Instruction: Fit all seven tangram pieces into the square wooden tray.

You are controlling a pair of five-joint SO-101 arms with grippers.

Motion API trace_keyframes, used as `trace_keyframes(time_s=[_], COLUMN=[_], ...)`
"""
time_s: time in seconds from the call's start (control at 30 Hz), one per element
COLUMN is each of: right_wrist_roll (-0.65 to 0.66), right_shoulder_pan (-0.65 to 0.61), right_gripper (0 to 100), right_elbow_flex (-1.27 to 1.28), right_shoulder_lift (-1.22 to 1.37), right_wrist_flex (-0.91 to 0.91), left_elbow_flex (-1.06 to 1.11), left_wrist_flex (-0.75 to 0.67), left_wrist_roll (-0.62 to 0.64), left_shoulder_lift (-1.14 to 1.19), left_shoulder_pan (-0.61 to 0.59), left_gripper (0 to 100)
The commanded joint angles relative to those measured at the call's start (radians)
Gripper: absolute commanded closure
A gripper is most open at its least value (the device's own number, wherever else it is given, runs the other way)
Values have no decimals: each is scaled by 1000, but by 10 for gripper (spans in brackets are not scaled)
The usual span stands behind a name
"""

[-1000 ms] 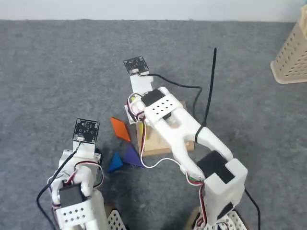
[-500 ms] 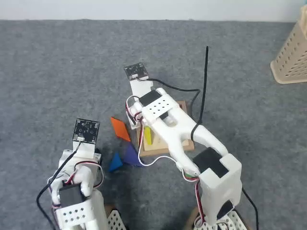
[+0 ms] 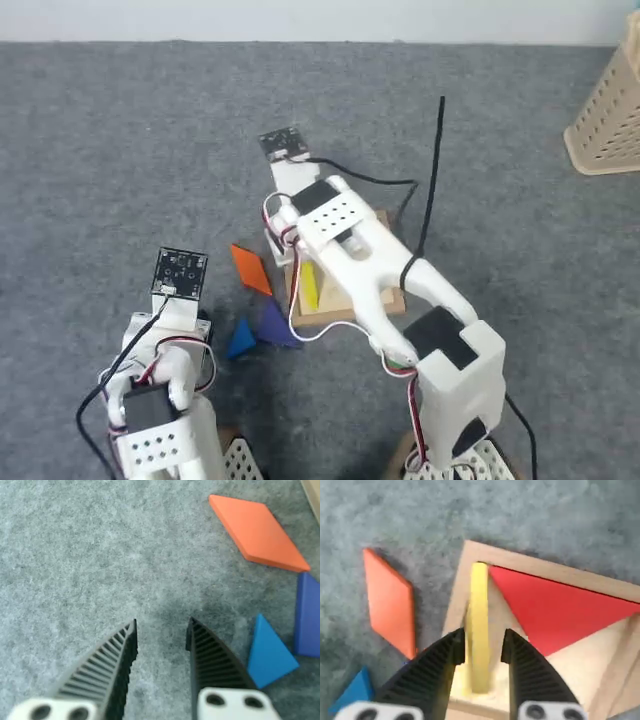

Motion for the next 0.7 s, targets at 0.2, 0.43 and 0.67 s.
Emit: trace_keyframes(time_s=[0.2,0.43,0.67], right_wrist_roll=[74,126,218], right_shoulder_pan=[82,84,81], right_gripper=[872,969,992], right_elbow_flex=[-60,-57,192], right_shoulder_lift=[-113,-186,-318], right_wrist_flex=[39,67,-105], left_elbow_flex=[-7,-7,-7], left_wrist_flex=[2,2,2], left_wrist_roll=[-9,-9,-9], left_shoulder_lift=[-20,-20,-20], left_shoulder_pan=[-3,-3,-3], left_gripper=[852,852,852])
